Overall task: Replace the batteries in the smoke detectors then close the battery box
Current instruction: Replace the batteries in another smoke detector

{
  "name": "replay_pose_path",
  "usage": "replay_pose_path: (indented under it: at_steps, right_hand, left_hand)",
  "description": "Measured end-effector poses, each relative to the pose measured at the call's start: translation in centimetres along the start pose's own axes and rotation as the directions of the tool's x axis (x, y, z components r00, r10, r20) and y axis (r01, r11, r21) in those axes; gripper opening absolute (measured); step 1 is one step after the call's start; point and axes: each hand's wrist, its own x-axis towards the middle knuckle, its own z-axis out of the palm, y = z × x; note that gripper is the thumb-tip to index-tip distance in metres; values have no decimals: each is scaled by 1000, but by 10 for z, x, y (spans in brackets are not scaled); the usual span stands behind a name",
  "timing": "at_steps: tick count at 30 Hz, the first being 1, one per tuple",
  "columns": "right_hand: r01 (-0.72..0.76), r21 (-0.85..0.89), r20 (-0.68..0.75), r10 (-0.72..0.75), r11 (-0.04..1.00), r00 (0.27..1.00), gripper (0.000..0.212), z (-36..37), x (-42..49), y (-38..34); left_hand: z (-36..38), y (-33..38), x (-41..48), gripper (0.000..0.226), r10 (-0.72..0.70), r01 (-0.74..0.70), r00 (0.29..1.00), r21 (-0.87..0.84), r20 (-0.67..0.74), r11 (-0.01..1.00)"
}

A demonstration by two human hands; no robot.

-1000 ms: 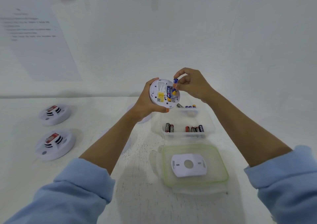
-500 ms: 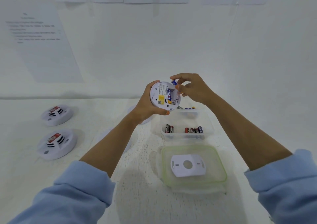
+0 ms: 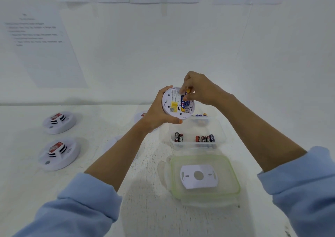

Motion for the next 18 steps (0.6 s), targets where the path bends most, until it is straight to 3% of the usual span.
replay_pose_path:
  at_steps: [3, 7, 12, 14, 18]
  right_hand:
    - [-30, 193, -149, 60, 981, 987, 39, 10, -4, 2]
    - [-25, 270, -312, 112, 962, 944, 32, 28, -11, 10]
    - [-70, 542, -303, 272, 838, 913, 33, 46, -23, 7]
    - [-50, 545, -313, 258, 837, 914, 35, 52, -26, 3]
    - [-11, 361, -383, 159, 933, 910, 30, 57, -29, 2]
  left_hand:
    - [0, 0, 0, 97, 0, 0, 1000, -6, -15, 1000]
    - [1, 1, 1, 98, 11, -12, 999, -21, -49, 1000]
    - [-2, 0, 3, 103, 7, -11, 996, -48, -89, 999]
    - [-1, -1, 4, 100, 3, -7, 995, -46, -100, 999]
    - [1, -4, 5, 102, -1, -1, 995, -24, -96, 1000]
